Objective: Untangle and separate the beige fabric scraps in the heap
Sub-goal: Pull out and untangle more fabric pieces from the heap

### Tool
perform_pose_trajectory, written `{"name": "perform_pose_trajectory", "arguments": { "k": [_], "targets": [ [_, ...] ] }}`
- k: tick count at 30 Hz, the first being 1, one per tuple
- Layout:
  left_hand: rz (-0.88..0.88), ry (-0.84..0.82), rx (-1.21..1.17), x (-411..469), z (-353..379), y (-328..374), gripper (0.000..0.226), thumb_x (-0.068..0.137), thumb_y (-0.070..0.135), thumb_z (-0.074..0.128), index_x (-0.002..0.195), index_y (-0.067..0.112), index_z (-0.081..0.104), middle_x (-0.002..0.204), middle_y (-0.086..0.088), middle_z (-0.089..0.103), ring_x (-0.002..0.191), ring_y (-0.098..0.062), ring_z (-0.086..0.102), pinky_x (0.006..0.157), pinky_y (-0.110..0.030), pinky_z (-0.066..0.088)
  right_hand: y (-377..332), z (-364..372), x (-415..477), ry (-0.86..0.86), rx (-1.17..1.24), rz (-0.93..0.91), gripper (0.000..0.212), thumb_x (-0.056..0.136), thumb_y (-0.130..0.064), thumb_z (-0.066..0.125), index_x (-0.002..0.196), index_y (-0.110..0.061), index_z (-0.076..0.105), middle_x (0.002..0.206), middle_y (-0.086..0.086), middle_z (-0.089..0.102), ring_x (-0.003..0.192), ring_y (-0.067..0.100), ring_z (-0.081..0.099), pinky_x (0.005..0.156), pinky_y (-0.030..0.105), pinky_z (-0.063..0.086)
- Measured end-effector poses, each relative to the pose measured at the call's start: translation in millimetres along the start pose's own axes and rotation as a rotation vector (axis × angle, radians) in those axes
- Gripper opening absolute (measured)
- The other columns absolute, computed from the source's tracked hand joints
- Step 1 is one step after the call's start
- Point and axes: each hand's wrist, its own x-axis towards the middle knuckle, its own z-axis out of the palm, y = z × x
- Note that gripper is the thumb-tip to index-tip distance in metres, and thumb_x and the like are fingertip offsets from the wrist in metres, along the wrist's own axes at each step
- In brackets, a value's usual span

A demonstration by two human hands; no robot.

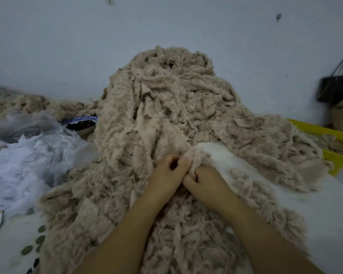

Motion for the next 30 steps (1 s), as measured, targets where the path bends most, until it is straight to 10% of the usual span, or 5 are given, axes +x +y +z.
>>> {"name": "perform_pose_trajectory", "arguments": {
  "k": [6, 16, 19, 23, 30],
  "targets": [
    [-0.208, 0.023, -0.237, 4, -3, -4, 0.025, 0.098, 0.028, 0.061, 0.095, 0.005, 0.070, 0.098, -0.012, 0.075, 0.100, -0.032, 0.069, 0.092, -0.046, 0.057, -5, 8, -3, -0.131, -0.082, -0.059, 0.043, 0.092, -0.042, 0.055, 0.056, -0.023, 0.041, 0.052, -0.006, 0.047, 0.050, 0.009, 0.042, 0.053, 0.034, 0.036],
    [-0.195, 0.167, -1.211, 13, -21, 2, 0.026, 0.093, 0.004, 0.052, 0.119, 0.004, 0.056, 0.082, -0.008, 0.076, 0.069, -0.014, 0.073, 0.058, -0.024, 0.059, -23, -4, -5, 0.249, 0.227, 0.022, 0.070, 0.102, -0.046, 0.044, 0.039, -0.014, 0.038, 0.039, 0.004, 0.036, 0.039, 0.023, 0.036, 0.049, 0.035, 0.035],
    [-0.232, 0.187, -1.363, 16, -44, -3, 0.039, 0.096, 0.012, 0.052, 0.133, 0.000, 0.056, 0.122, -0.019, 0.069, 0.112, -0.026, 0.067, 0.097, -0.036, 0.054, -4, -18, -7, 0.430, 0.328, 0.113, 0.068, 0.103, -0.044, 0.041, 0.044, -0.011, 0.038, 0.043, 0.000, 0.033, 0.042, 0.018, 0.033, 0.054, 0.031, 0.030],
    [-0.276, 0.061, -1.313, 10, -35, 1, 0.047, 0.090, 0.013, 0.054, 0.137, 0.004, 0.055, 0.117, -0.016, 0.071, 0.104, -0.023, 0.071, 0.089, -0.033, 0.059, 4, -15, -2, 0.277, 0.080, 0.204, 0.036, 0.101, -0.052, 0.040, 0.097, -0.028, 0.067, 0.077, -0.017, 0.060, 0.064, 0.005, 0.053, 0.061, 0.029, 0.041],
    [-0.138, -0.283, -1.112, 0, -23, 5, 0.038, 0.087, 0.010, 0.058, 0.122, 0.013, 0.071, 0.125, -0.015, 0.069, 0.109, -0.021, 0.070, 0.085, -0.030, 0.059, -4, 0, 3, 0.210, -0.075, -0.046, 0.072, 0.087, -0.056, 0.053, 0.150, -0.036, 0.024, 0.146, -0.018, 0.017, 0.107, 0.001, 0.043, 0.077, 0.022, 0.047]
  ]
}}
